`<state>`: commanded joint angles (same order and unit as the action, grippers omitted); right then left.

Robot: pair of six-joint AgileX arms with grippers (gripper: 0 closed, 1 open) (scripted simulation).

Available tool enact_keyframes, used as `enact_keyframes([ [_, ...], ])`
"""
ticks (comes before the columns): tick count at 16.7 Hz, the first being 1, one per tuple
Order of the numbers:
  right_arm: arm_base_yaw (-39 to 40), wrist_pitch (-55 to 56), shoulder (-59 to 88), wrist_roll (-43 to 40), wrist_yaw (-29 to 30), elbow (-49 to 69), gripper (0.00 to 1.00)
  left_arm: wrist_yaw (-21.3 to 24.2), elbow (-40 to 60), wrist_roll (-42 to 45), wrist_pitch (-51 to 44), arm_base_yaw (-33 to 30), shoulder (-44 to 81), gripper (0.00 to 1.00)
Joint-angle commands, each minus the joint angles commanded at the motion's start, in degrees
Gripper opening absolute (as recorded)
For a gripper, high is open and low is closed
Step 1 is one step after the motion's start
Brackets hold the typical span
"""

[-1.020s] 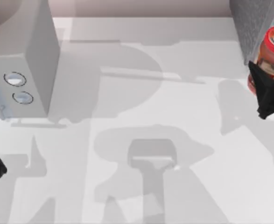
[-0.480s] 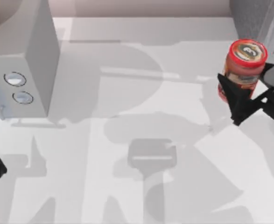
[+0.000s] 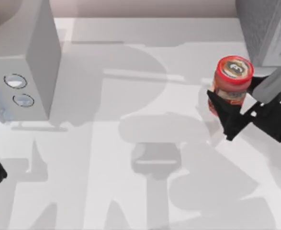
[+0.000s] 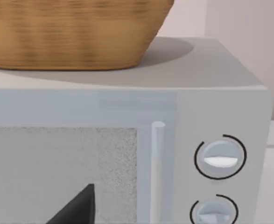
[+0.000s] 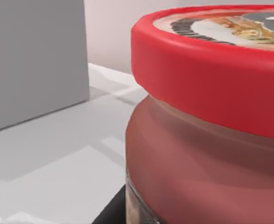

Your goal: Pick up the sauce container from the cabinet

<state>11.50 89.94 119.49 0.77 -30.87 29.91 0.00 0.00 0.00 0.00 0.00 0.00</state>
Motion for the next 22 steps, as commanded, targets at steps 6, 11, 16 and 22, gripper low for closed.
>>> enact_keyframes([
  [6, -0.3, -0.1, -0.1, 0.1, 0.0, -0.2, 0.0, 0.0, 0.0, 0.0, 0.0, 0.0, 0.0, 1.0],
  [11, 1.9, -1.0, 4.5, 0.2, 2.2, 5.2, 0.0, 0.0, 0.0, 0.0, 0.0, 0.0, 0.0, 1.0],
  [16, 5.2, -2.5, 10.6, -0.1, 5.3, 13.0, 0.0, 0.0, 0.0, 0.0, 0.0, 0.0, 0.0, 1.0],
  [22, 5.4, -2.6, 10.9, -0.1, 5.5, 13.4, 0.15, 0.0, 0.0, 0.0, 0.0, 0.0, 0.0, 1.0],
])
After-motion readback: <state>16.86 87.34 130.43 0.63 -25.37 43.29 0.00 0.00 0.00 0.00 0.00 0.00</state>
